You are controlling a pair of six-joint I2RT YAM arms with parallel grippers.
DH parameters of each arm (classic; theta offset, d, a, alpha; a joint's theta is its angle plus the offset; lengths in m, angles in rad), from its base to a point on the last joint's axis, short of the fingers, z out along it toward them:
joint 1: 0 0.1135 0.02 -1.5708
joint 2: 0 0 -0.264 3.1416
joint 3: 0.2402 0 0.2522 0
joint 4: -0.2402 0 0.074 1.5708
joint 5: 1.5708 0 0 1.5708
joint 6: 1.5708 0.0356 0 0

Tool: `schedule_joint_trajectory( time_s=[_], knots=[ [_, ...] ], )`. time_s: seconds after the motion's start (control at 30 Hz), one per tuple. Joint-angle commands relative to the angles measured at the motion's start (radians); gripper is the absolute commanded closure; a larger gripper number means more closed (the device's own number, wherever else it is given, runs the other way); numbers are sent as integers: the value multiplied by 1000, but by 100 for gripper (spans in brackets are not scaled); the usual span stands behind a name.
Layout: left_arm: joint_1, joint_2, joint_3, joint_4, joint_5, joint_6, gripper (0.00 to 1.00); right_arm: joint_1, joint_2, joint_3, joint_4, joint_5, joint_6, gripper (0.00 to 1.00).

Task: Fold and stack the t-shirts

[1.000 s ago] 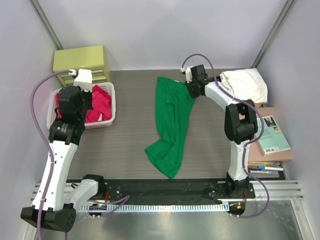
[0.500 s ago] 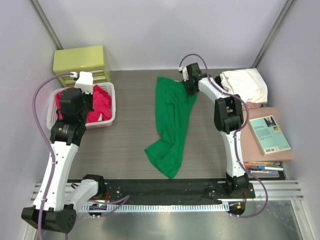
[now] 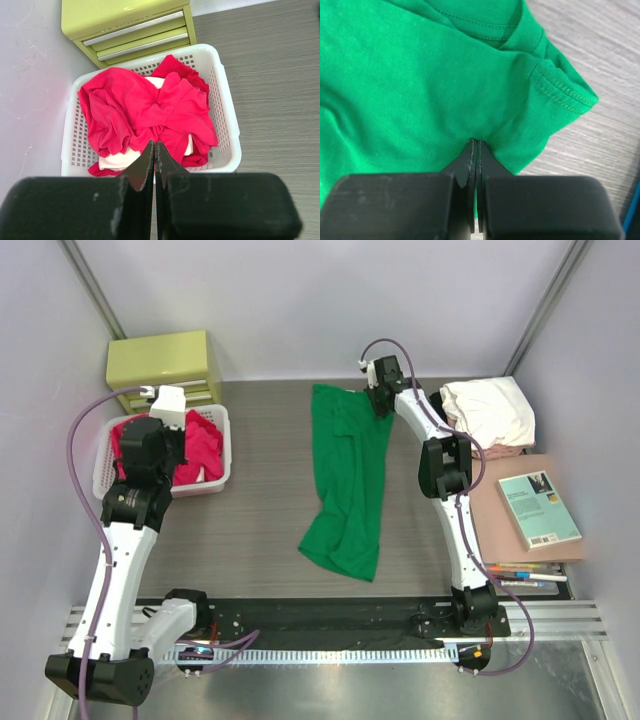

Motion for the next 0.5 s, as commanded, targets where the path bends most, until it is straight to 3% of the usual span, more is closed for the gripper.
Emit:
schedule_joint_trajectory(
  time_s=[0.0, 0.33, 0.47],
  knots=[
    [13, -12, -2, 3, 12, -5, 100, 0, 59, 54, -5, 71, -24, 99],
    [24, -6, -11, -9, 73, -31, 100, -3, 16, -30, 119, 120, -3, 99],
    [28, -14, -32, -7, 91, -31, 100, 12, -145, -167, 237, 122, 0, 99]
  ],
)
